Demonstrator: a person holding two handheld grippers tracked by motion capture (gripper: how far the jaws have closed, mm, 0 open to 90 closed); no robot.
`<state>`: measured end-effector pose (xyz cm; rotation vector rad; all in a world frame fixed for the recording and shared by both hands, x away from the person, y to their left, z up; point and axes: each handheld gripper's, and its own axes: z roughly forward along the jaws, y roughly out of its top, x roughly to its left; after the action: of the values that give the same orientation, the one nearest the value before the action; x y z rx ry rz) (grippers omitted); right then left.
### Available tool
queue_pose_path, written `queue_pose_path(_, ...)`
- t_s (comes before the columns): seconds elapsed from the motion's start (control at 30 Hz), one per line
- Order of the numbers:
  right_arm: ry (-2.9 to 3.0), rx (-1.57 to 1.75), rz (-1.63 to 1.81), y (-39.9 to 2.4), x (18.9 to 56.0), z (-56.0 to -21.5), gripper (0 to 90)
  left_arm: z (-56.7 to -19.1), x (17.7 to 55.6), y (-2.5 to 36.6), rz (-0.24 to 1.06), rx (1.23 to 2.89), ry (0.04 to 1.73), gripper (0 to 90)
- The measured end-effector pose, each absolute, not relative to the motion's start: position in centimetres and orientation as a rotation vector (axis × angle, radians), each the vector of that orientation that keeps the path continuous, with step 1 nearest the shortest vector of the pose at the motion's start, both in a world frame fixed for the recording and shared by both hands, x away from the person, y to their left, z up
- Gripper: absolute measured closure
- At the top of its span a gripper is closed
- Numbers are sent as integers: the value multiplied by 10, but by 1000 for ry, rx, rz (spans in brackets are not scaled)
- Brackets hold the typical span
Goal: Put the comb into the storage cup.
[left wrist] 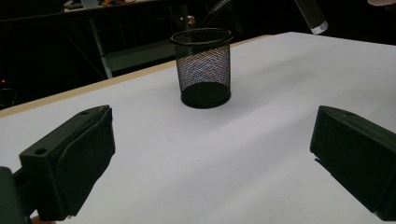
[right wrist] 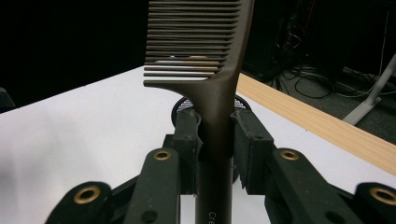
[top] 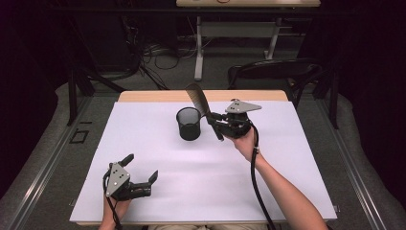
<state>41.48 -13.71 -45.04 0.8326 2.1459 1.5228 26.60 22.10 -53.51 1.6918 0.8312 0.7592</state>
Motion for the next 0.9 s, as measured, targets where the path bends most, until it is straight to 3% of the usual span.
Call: queue_pose_path(0.9,2097,838,1560,-129,428,-445,730,-535,265,221,760,1689,830,1)
